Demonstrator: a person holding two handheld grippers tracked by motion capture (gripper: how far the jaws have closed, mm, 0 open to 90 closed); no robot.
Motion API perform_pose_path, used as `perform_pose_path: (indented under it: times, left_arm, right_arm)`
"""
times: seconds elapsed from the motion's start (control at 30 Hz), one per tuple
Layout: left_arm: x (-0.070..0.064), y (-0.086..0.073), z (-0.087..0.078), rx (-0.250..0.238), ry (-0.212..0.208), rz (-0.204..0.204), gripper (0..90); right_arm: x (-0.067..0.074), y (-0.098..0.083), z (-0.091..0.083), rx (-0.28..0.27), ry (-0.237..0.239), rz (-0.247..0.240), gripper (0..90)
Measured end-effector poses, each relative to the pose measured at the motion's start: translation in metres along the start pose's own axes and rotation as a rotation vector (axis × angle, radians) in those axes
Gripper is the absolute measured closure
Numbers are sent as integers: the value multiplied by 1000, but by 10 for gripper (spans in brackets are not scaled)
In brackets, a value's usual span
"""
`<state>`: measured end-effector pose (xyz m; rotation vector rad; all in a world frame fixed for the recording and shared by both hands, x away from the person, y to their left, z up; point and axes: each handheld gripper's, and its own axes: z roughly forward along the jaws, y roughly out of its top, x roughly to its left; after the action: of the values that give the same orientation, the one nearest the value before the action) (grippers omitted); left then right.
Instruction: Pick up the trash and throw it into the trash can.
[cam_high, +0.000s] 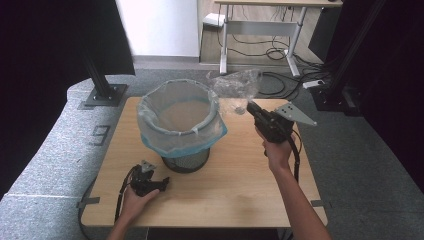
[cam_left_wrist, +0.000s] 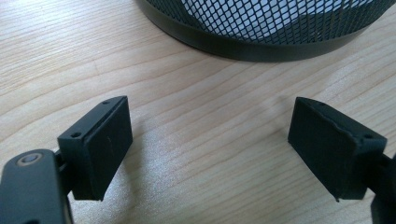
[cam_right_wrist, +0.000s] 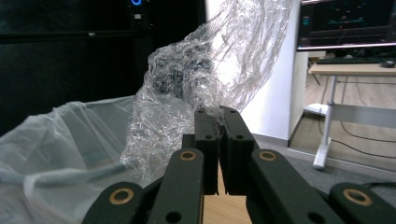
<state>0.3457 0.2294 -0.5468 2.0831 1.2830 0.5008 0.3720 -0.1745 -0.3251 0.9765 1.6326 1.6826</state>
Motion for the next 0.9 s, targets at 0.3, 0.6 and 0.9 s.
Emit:
perform_pose_path:
  times: [0.3, 0.6, 0.9]
  left_arm:
    - [0, 0, 0, 2, 0, 3, 135]
    - [0, 0, 0, 2, 0, 2, 135]
    - [0, 0, 0, 2, 0, 2, 135]
  right_arm:
    - [27, 11, 32, 12, 58, -19, 858]
    - [46, 8, 65, 76, 100, -37, 853]
    - [55, 0, 91, 175, 135, -62, 438]
